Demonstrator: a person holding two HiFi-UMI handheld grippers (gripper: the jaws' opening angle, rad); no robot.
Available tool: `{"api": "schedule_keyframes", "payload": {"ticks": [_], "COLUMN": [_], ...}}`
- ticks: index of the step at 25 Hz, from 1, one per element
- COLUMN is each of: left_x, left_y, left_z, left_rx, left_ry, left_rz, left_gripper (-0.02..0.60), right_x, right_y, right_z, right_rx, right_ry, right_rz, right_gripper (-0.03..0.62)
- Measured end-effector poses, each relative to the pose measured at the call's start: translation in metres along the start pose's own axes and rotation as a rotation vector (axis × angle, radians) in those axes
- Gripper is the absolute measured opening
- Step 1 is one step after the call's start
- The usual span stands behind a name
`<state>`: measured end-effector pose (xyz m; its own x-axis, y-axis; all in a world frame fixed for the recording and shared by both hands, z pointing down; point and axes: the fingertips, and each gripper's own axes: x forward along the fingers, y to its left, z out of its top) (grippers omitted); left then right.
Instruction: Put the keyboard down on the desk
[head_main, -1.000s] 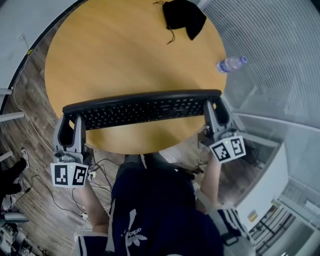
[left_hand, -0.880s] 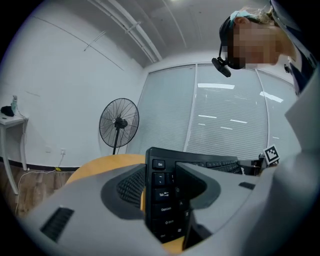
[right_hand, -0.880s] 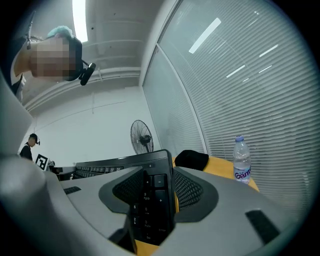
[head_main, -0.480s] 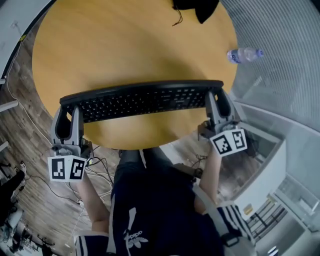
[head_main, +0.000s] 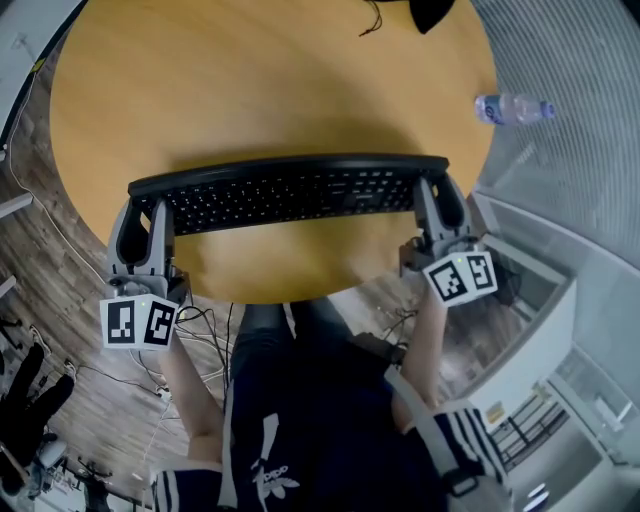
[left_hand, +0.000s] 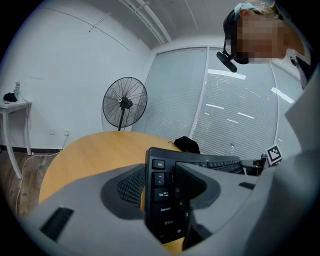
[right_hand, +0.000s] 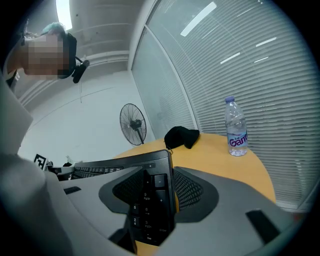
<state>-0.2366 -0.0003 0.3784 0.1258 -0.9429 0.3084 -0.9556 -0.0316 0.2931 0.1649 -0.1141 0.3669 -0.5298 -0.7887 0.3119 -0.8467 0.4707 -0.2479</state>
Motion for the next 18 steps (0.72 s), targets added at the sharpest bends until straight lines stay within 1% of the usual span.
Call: {"api": "schedule_keyframes", "payload": {"ticks": [7,14,18], "left_x": [0.001,0.005,0.007], "left_y": [0.0,0.002,0.004], "left_z": [-0.009,-0.017,-0.021], "left_rx": [-0.034,-0.037,-0.042], "left_ry": [0.028,0.062,0.067], "left_rz": [0.015,0.023,0.041], "left_gripper": [0.186,0.186,0.186], "right_x": [-0.001,0.0,0.002], "right_y": [-0.002,-0.01,-0.011], "right_z": [-0.006,-0.018,-0.019], "right_rx": [0.009,0.062,0.059], "right_ry": [0.024,0.049,0.058], "right_rz": [-0.012,-0.04,-0.05], "right_gripper": [0.173,0.173,0.173]}}
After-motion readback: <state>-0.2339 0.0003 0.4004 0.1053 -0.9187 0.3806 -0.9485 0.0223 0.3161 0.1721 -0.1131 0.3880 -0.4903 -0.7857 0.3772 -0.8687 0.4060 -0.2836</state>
